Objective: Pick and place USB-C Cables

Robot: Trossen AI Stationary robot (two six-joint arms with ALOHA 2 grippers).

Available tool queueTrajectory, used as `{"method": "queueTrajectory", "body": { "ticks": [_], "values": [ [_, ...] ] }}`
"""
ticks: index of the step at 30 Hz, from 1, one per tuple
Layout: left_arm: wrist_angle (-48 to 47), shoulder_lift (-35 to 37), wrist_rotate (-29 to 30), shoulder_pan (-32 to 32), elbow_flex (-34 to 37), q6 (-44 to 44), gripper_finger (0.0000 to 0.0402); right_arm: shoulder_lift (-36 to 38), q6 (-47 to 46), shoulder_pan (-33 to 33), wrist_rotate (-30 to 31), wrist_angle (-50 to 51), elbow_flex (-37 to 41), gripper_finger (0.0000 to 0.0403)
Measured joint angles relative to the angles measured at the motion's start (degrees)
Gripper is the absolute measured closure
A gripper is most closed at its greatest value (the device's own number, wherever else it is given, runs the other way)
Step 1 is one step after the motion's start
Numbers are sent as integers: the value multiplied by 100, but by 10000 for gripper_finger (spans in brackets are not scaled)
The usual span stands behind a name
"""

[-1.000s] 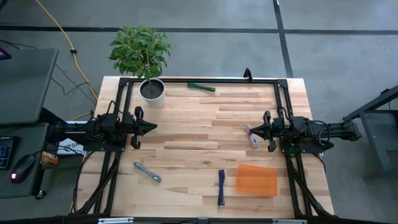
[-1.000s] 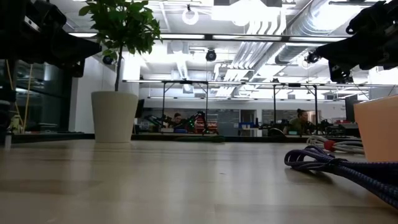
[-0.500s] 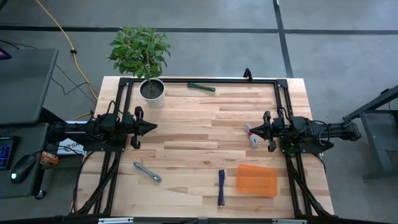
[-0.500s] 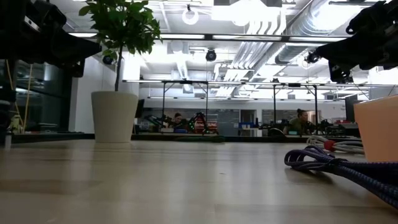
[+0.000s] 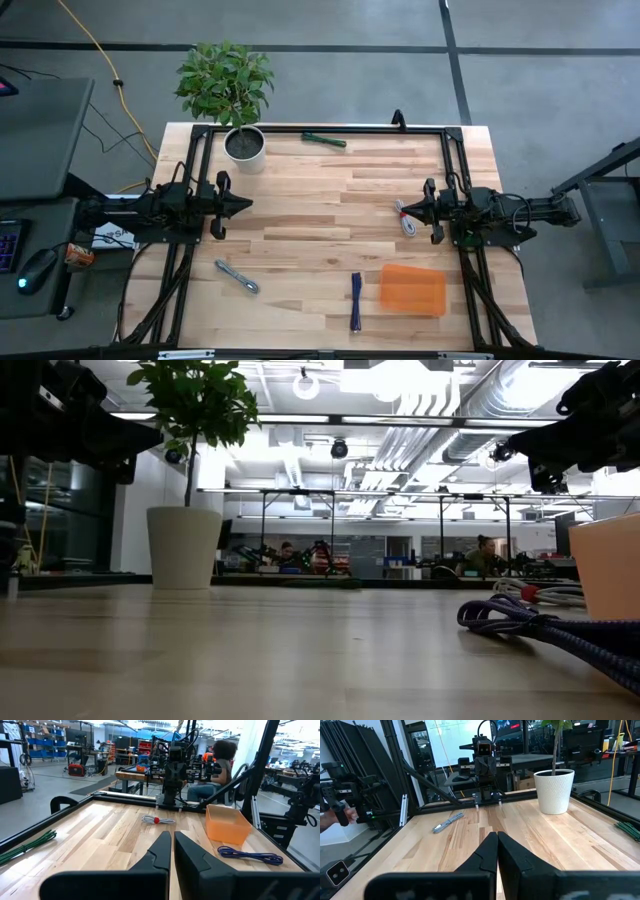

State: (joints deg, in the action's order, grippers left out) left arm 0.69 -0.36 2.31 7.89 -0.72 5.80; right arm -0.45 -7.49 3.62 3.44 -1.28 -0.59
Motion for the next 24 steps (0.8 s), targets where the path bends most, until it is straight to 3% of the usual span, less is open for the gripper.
{"method": "queueTrajectory", "body": {
  "ticks": [24],
  "values": [
    [45,0,2,1,-1,1,398,-2,-1,1,0,1,-2,402]
  ]
}}
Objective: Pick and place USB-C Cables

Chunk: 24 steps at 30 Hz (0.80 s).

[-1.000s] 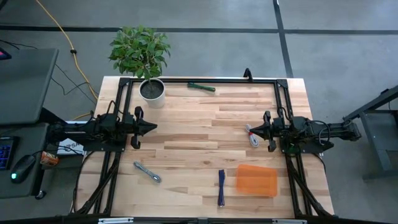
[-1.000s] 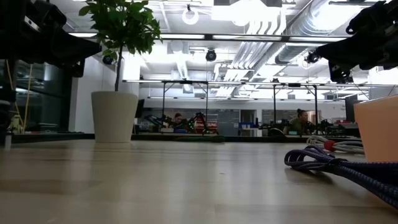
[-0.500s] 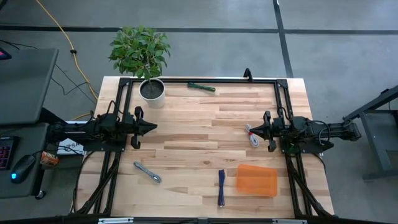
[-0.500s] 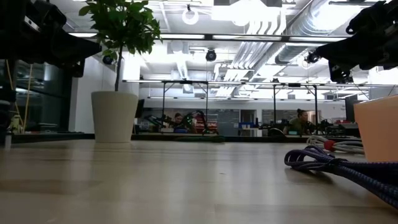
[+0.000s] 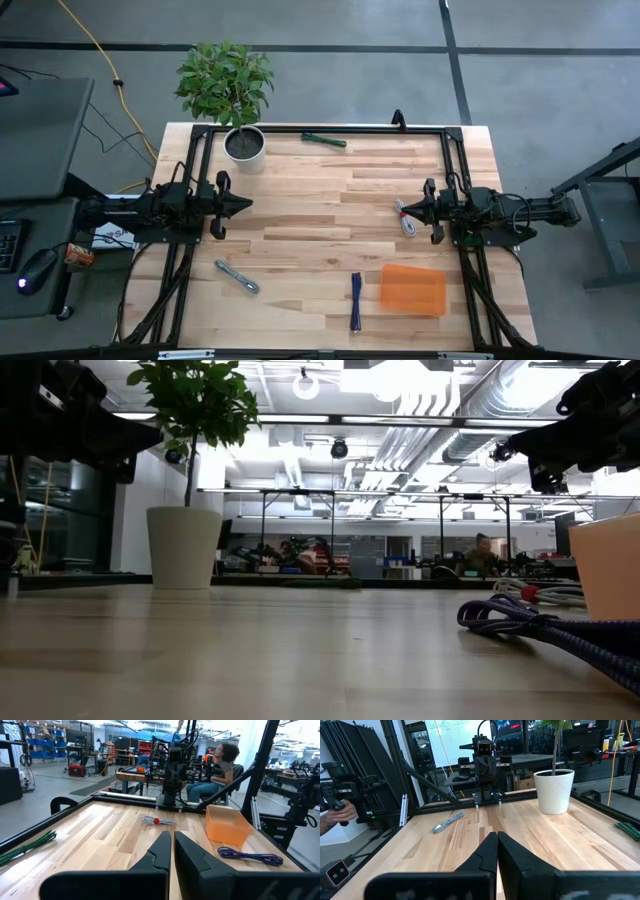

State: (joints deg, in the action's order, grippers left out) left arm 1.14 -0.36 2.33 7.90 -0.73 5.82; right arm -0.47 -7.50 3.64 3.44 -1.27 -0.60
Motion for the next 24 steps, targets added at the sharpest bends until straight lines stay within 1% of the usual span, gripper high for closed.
{"method": "queueTrajectory", "body": {
  "ticks": [11,15,17,20,22,24],
  "values": [
    [1,0,0,0,0,21,398,0,1,-2,0,-1,2,402],
    [-2,0,-39,0,0,316,398,2,1,-2,0,-1,2,402],
    [-2,0,-295,0,0,556,398,0,1,0,-1,0,1,402],
    [50,0,-844,-25,0,606,398,1,0,-1,0,0,1,402],
    [85,0,-1015,-63,0,605,398,1,1,-2,-1,-1,1,402],
    [79,0,-1029,-96,0,604,398,2,1,0,-2,-1,0,402]
  ]
}}
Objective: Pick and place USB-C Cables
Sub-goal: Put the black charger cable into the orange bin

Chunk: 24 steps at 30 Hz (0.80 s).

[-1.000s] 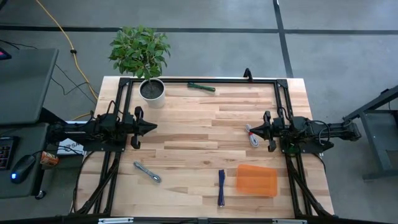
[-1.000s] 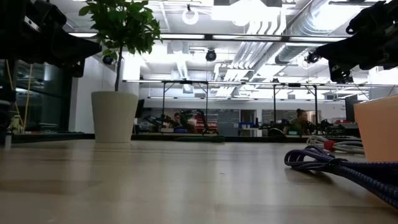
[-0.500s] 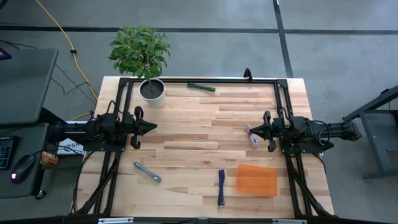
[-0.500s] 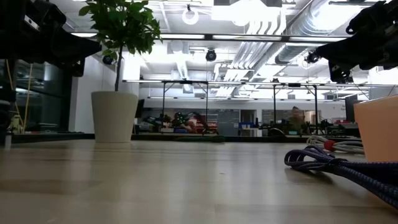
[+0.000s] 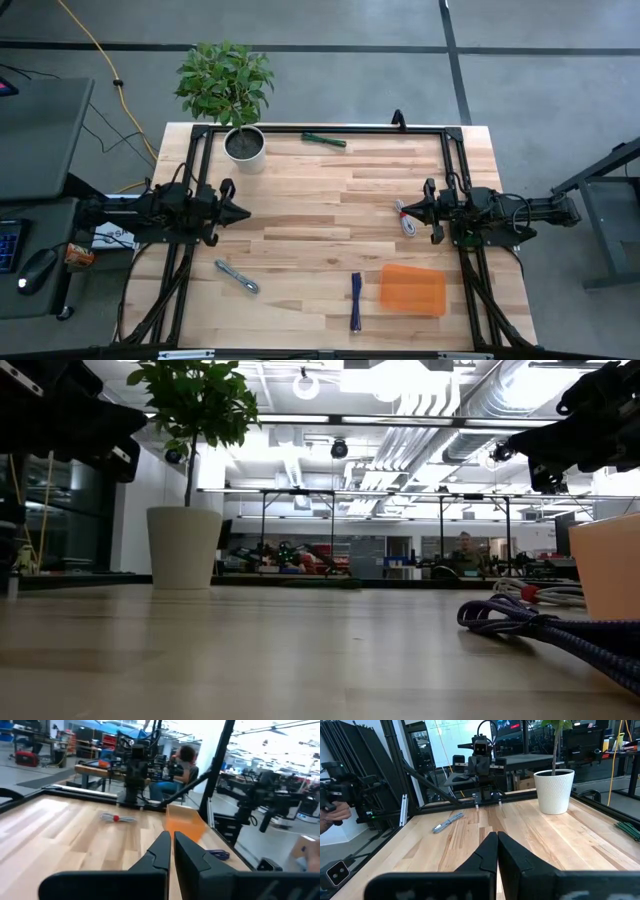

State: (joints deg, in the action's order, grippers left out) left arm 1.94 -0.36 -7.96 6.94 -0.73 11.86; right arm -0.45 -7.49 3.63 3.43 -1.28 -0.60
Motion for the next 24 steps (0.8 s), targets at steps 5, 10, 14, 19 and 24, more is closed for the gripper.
{"method": "queueTrajectory", "body": {
  "ticks": [5,10,14,19,24],
  "values": [
    [3,0,42,-24,0,-292,398,-1,-1,-2,2,0,1,402],
    [-5,0,153,-24,0,-369,398,-2,-1,-2,0,0,2,402],
    [-7,0,155,-24,0,-379,398,-1,-1,-1,1,0,1,402],
    [45,0,154,-24,0,-500,398,-1,0,-2,2,0,2,402],
    [275,0,264,-24,0,-745,373,-1,0,-1,2,0,0,402]
  ]
}}
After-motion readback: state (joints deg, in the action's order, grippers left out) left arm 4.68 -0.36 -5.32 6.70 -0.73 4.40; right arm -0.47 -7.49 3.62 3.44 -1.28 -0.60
